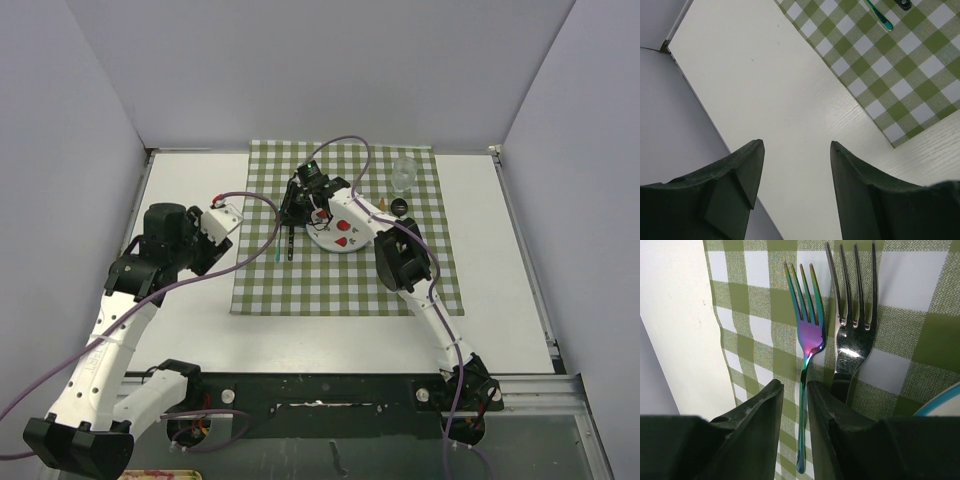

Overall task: Set the dinner table for one person
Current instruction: Place the fork on the napkin.

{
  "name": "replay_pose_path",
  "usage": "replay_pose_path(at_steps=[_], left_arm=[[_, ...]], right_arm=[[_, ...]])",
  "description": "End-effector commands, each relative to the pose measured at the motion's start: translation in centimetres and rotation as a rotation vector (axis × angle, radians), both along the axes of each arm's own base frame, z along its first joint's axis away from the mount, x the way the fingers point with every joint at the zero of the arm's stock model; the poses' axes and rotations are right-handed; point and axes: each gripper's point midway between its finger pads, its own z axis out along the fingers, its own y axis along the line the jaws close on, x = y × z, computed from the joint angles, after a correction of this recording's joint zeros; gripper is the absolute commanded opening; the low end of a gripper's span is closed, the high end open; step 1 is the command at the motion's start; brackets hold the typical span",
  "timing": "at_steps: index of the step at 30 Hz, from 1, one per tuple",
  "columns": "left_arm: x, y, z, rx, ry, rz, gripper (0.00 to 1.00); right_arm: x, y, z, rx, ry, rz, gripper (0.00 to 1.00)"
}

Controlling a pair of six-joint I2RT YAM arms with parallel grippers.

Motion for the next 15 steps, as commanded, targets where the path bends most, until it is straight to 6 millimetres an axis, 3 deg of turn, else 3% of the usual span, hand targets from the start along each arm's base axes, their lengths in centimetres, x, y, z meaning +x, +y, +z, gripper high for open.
replay_pose_path(at_steps=[1, 10, 15], left_arm=[[0.34, -0.58, 2.25, -0.031, -0.051, -0.015, 0.54], [0.35, -0.77, 2.00, -0.033, -0.044, -0.025, 0.54], [0.14, -0.81, 1.87, -0.030, -0.039, -0.031, 0.54]], right_arm=[[0.17, -0.01, 4.94, 0.037, -0.066, 0.015, 0.29], [0.14, -0.08, 5.09, 0.041, -0.067, 0.019, 0.28], [-0.08, 0.14, 4.97, 0.055, -0.059, 0.029, 0.14]])
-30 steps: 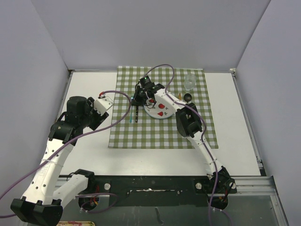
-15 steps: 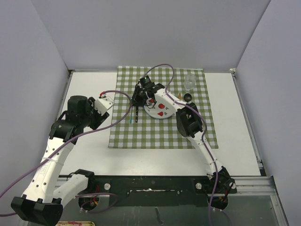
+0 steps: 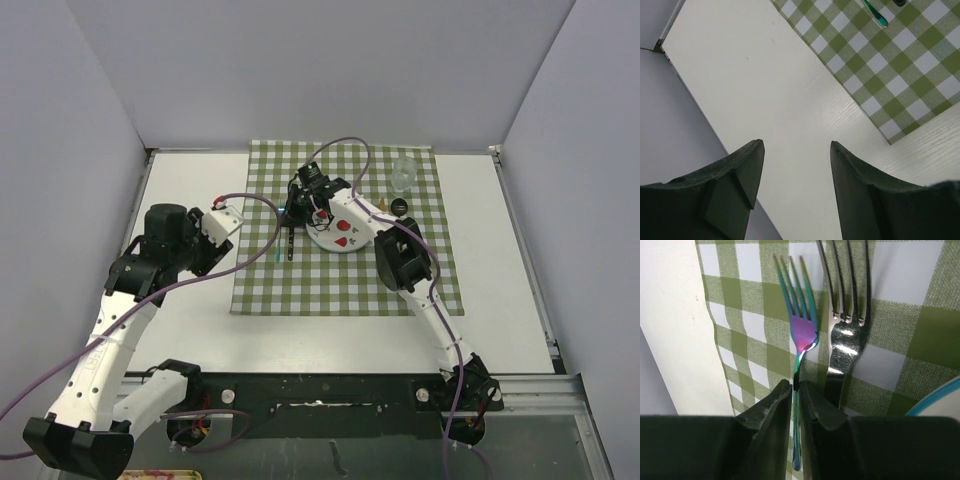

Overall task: Set the dinner table for one person
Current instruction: Place the fork on the napkin.

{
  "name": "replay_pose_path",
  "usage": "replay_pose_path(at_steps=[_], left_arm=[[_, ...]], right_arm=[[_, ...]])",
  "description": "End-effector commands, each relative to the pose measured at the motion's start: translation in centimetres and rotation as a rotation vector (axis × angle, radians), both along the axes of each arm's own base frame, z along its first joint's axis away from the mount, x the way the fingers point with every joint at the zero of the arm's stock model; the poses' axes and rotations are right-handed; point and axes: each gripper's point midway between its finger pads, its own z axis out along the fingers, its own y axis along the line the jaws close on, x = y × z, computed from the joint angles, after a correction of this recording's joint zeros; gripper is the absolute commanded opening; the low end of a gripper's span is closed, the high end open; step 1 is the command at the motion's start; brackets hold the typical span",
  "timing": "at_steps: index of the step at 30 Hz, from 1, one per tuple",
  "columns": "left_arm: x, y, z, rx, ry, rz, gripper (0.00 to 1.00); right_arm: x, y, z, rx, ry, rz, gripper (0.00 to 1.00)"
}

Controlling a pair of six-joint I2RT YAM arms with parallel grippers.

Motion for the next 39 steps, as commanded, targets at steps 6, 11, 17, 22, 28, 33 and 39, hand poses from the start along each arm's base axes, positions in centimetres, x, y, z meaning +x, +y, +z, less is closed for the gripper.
replay_pose_path(at_steps=[6, 11, 17, 22, 28, 33, 39], left_arm=[[0.3, -0.8, 1.9, -0.032, -0.051, -0.028, 0.54], [0.2, -0.9, 1.6, -0.033, -0.048, -0.035, 0.54], [0.0, -1.0, 1.2, -0.032, -0.039, -0.040, 0.54], [-0.2, -1.1, 1.0, -0.035, -0.035, -0.045, 0.54], [-0.3, -1.2, 1.1, -0.038, -0.034, -0.050, 0.54], [-0.4, -1.3, 1.0, -0.039, -0.031, -0.053, 0.54], [-0.5, -1.2, 0.9, -0.035, -0.024, -0.052, 0.54]], right_arm=[[0.0, 0.5, 4.6, 0.071, -0.050, 0.025, 0.01], [0.1, 0.5, 4.5, 0.072, -0.051, 0.026, 0.00], [0.3, 0.4, 4.2, 0.058, -0.058, 0.018, 0.00], [0.4, 0.8, 3.9, 0.054, -0.073, 0.026, 0.00], [0.8, 1.9, 5.0, 0.064, -0.132, 0.048, 0.00], [1.1, 2.2, 5.0, 0.069, -0.150, 0.054, 0.00], [1.3, 1.9, 4.9, 0.053, -0.152, 0.045, 0.00]])
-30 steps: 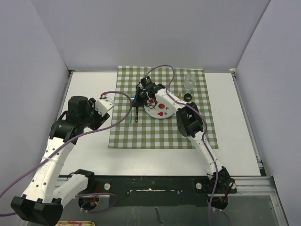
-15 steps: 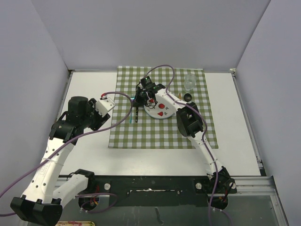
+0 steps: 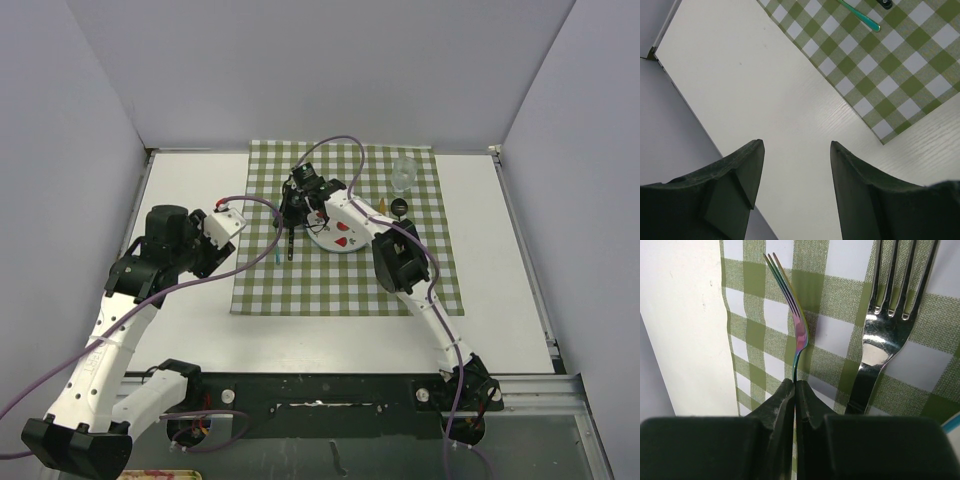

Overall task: Set the dinner table for one person
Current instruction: Place the fork on the napkin.

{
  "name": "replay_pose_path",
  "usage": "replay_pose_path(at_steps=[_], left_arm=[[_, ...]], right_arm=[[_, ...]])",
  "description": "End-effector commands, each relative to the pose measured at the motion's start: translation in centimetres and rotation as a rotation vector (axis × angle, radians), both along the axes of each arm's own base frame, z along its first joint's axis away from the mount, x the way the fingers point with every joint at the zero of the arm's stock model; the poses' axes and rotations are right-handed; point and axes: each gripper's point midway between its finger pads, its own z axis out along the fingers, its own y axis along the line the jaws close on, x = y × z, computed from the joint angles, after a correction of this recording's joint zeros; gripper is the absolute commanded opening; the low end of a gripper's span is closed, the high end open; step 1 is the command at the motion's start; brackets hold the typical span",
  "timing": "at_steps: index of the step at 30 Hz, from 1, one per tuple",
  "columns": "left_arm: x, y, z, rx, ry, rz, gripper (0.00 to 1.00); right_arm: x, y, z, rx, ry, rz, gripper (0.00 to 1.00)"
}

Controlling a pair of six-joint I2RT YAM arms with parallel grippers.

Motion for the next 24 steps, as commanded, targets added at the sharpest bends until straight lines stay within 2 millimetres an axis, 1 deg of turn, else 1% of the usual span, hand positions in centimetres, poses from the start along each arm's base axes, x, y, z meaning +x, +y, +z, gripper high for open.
replay_pose_path(at_steps=[1, 10, 24], left_arm=[[-0.1, -0.4, 1.0, -0.021, -0.032, -0.016, 0.54], [-0.2, -0.8, 0.9, -0.039, -0.022, -0.023, 0.54], [-0.3, -1.0, 0.5, -0.045, -0.002, -0.032, 0.54]], right_arm=[[1.8, 0.9, 4.4, 0.050, -0.114, -0.006, 0.00], [2.7, -0.4, 4.6, 0.028, -0.111, -0.048, 0.00], [2.8, -0.6, 3.5, 0.039, -0.069, -0.067, 0.00]])
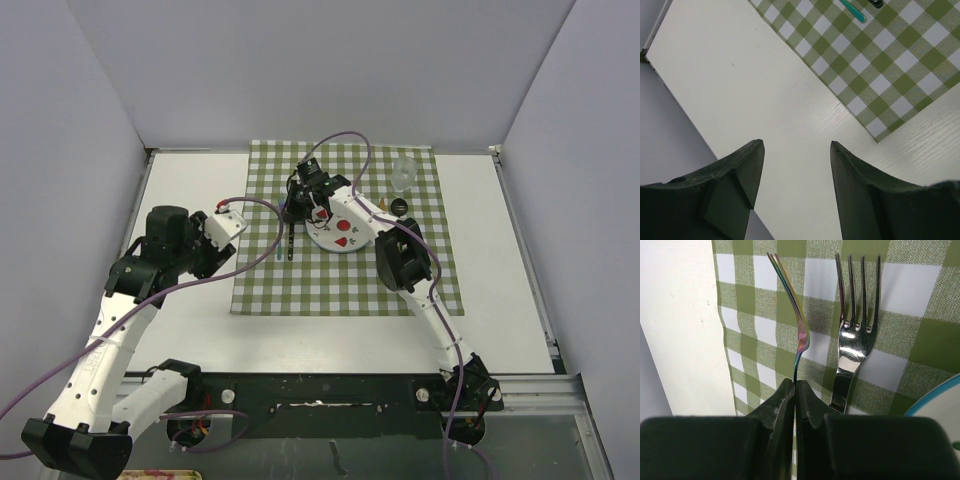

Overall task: Set the dinner table for one person
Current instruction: Place the fork on the napkin.

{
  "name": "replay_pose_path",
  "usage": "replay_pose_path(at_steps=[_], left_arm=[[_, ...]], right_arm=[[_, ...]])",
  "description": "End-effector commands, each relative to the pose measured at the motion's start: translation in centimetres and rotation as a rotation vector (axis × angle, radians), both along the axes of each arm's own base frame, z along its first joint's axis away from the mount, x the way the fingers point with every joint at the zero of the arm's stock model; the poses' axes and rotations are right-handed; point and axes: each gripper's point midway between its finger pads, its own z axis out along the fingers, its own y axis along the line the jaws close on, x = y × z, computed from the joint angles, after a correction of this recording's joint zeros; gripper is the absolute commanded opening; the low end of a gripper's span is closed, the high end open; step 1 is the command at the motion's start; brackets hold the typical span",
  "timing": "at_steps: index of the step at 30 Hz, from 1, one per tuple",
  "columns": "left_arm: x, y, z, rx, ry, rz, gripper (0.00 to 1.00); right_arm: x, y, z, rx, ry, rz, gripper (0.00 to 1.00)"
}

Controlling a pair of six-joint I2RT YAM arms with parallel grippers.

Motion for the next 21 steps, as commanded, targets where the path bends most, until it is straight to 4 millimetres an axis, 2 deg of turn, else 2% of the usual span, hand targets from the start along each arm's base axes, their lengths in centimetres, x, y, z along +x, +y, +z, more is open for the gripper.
replay_pose_path(at_steps=[1, 12, 21], left_arm=[[0.1, -0.7, 0.9, -0.034, -0.024, -0.016, 0.54], [0.0, -0.8, 0.5, -0.036, -0.013, -0.023, 0.54], [-0.1, -0.9, 0.5, -0.038, -0.010, -0.026, 0.54]], right_arm=[[1.3, 0.7, 3.0, 0.058, -0.051, -0.017, 0.00], [1.0, 0.6, 2.2, 0.057, -0.023, -0.018, 0.00], [-0.1, 1.4, 1.5, 0.091, 0.030, -0.003, 0.00]])
